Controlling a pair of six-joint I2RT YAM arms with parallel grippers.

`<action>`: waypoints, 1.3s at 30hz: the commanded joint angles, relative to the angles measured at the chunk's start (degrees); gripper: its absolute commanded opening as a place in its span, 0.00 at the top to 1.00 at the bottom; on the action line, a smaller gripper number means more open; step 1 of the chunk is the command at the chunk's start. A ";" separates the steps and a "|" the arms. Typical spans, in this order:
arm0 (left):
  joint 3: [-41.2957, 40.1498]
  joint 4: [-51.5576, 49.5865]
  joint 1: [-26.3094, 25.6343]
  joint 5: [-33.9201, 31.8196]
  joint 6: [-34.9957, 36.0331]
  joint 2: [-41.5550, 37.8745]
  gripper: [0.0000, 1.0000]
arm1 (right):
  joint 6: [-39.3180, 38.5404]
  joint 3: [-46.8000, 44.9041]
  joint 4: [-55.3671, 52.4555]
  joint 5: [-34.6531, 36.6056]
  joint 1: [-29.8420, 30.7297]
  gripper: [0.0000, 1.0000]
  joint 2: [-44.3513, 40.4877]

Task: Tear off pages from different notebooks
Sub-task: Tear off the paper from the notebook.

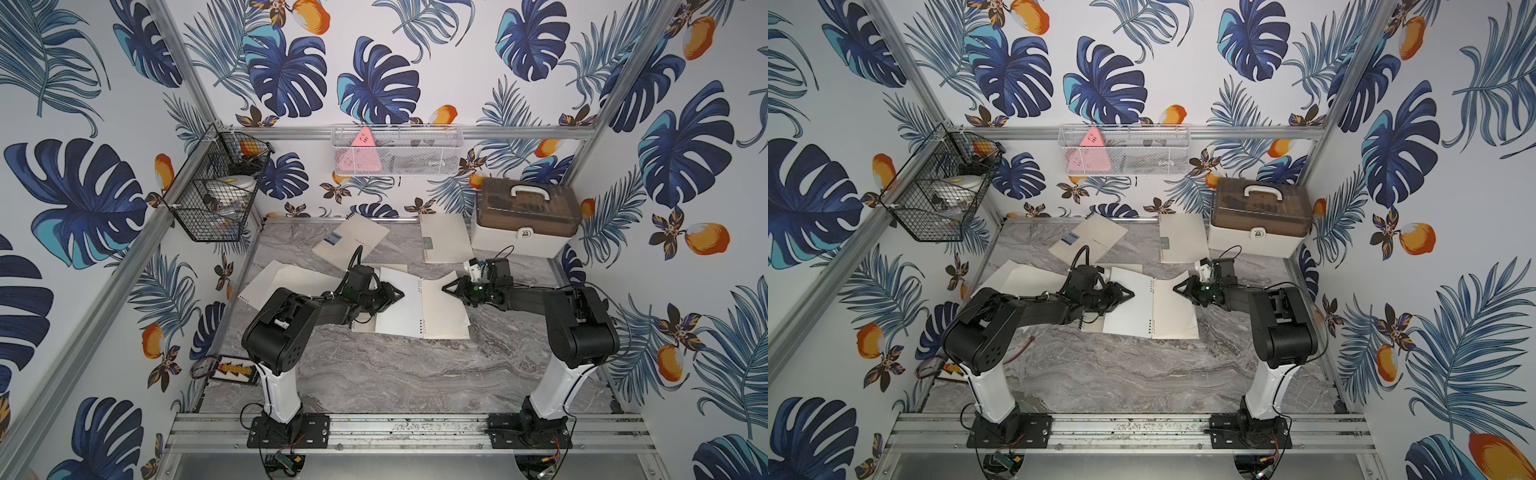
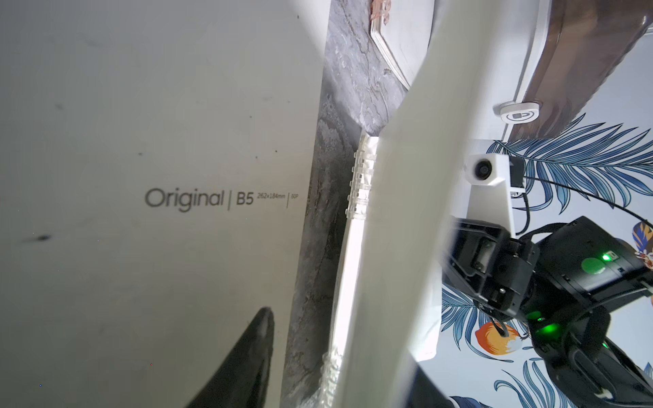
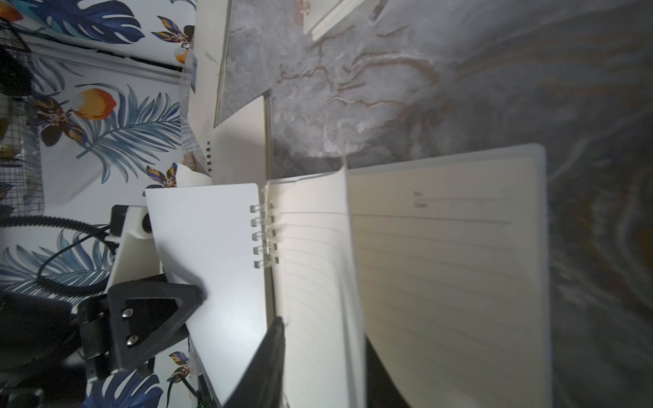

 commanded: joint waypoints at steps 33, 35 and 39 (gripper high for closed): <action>2.53 -9.14 0.35 -8.88 -12.74 1.24 1.00 | -37.49 -2.57 -11.47 46.79 39.54 1.00 -20.03; 2.06 -8.92 0.35 -9.93 -13.35 0.79 1.00 | -36.84 -3.66 -11.38 47.80 40.98 1.00 -20.01; 1.54 -8.46 0.49 -10.47 -14.38 1.21 1.00 | -35.19 -6.75 -11.27 48.36 44.28 1.00 -21.25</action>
